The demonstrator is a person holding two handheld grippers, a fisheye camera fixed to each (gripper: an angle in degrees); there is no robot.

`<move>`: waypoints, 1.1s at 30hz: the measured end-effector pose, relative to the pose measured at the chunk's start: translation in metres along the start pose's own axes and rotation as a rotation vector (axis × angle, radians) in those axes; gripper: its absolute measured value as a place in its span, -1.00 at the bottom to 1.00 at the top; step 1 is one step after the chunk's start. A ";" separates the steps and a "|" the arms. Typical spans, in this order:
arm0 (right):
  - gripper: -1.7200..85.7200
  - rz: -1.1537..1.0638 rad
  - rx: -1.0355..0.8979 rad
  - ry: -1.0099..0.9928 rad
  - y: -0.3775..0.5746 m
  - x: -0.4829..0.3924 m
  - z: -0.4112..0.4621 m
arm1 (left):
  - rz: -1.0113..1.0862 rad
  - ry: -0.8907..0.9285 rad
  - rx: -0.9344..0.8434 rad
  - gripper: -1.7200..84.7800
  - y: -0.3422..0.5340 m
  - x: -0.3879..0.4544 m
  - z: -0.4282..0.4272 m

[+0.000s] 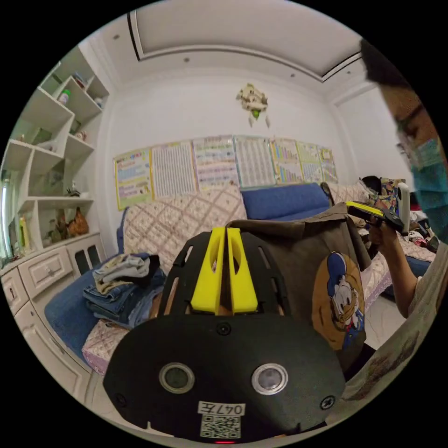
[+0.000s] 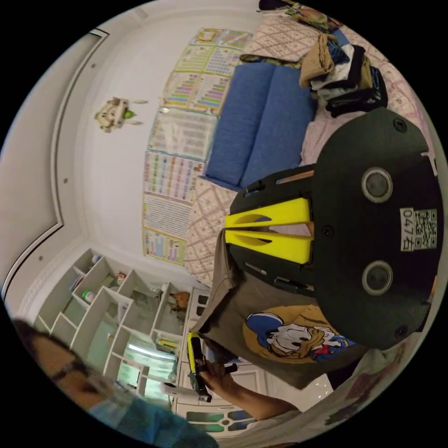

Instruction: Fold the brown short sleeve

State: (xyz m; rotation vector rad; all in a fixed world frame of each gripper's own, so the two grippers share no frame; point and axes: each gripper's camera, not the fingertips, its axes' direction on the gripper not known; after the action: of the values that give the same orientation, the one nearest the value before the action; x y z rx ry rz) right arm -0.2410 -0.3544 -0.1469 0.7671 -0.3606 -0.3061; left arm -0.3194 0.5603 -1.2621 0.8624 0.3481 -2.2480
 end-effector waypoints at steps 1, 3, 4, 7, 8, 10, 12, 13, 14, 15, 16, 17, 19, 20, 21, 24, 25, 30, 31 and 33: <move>-0.97 0.022 -0.054 -0.017 0.003 0.011 0.043 | 0.000 0.003 -0.065 -0.97 -0.016 -0.014 0.046; -0.96 0.051 -0.138 -0.021 0.009 0.027 0.117 | -0.011 -0.021 -0.172 -0.96 -0.039 -0.038 0.126; -0.95 0.077 -0.201 -0.033 0.013 0.038 0.173 | -0.050 -0.049 -0.243 -0.95 -0.052 -0.058 0.185; -0.88 0.178 -0.400 0.000 0.046 0.064 0.316 | -0.148 -0.101 -0.521 -0.84 -0.057 -0.109 0.336; -0.82 0.211 -0.539 0.001 0.068 0.073 0.365 | -0.185 -0.117 -0.642 -0.81 -0.048 -0.129 0.379; -0.79 0.287 -0.644 -0.026 0.101 0.085 0.405 | -0.249 -0.132 -0.730 -0.79 -0.038 -0.154 0.406; -0.79 0.338 -0.622 -0.055 0.130 0.095 0.411 | -0.282 -0.105 -0.685 -0.78 -0.037 -0.173 0.395; -0.80 0.353 -0.597 -0.052 0.149 0.100 0.408 | -0.294 -0.088 -0.661 -0.76 -0.037 -0.183 0.379; -0.81 0.368 -0.610 -0.042 0.168 0.105 0.406 | -0.307 -0.064 -0.656 -0.75 -0.036 -0.191 0.361; -0.82 0.375 -0.630 -0.048 0.178 0.108 0.406 | -0.316 -0.045 -0.656 -0.75 -0.034 -0.194 0.350; -0.84 0.392 -0.681 -0.093 0.196 0.112 0.406 | -0.335 0.013 -0.668 -0.75 -0.031 -0.198 0.329; -0.86 0.407 -0.726 -0.177 0.212 0.114 0.404 | -0.344 0.074 -0.687 -0.75 -0.028 -0.197 0.306; -0.89 0.419 -0.743 -0.316 0.232 0.111 0.394 | -0.343 0.132 -0.687 -0.76 -0.026 -0.191 0.266; -0.89 0.408 -0.735 -0.378 0.241 0.105 0.385 | -0.347 0.160 -0.678 -0.76 -0.026 -0.187 0.240; -0.89 0.399 -0.732 -0.394 0.246 0.102 0.381 | -0.355 0.171 -0.669 -0.76 -0.027 -0.186 0.228; -0.89 0.370 -0.759 -0.428 0.265 0.087 0.369 | -0.426 0.258 -0.614 -0.77 -0.037 -0.184 0.183; -0.89 0.375 -0.783 -0.422 0.273 0.084 0.369 | -0.446 0.296 -0.600 -0.78 -0.042 -0.185 0.174; -0.89 0.495 -0.817 -0.372 0.308 0.086 0.379 | -0.445 0.271 -0.631 -0.76 -0.061 -0.188 0.161; -0.89 0.534 -0.829 -0.373 0.317 0.087 0.385 | -0.439 0.263 -0.654 -0.76 -0.064 -0.188 0.163; -0.92 0.594 -0.794 -0.375 0.325 0.089 0.389 | -0.421 0.282 -0.680 -0.78 -0.068 -0.186 0.169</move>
State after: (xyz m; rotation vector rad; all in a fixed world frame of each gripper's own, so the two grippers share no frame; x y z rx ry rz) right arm -0.2819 -0.4080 0.3632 -0.1984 -0.7381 -0.0104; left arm -0.3479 0.6264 -1.0121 0.7694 1.4405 -2.1206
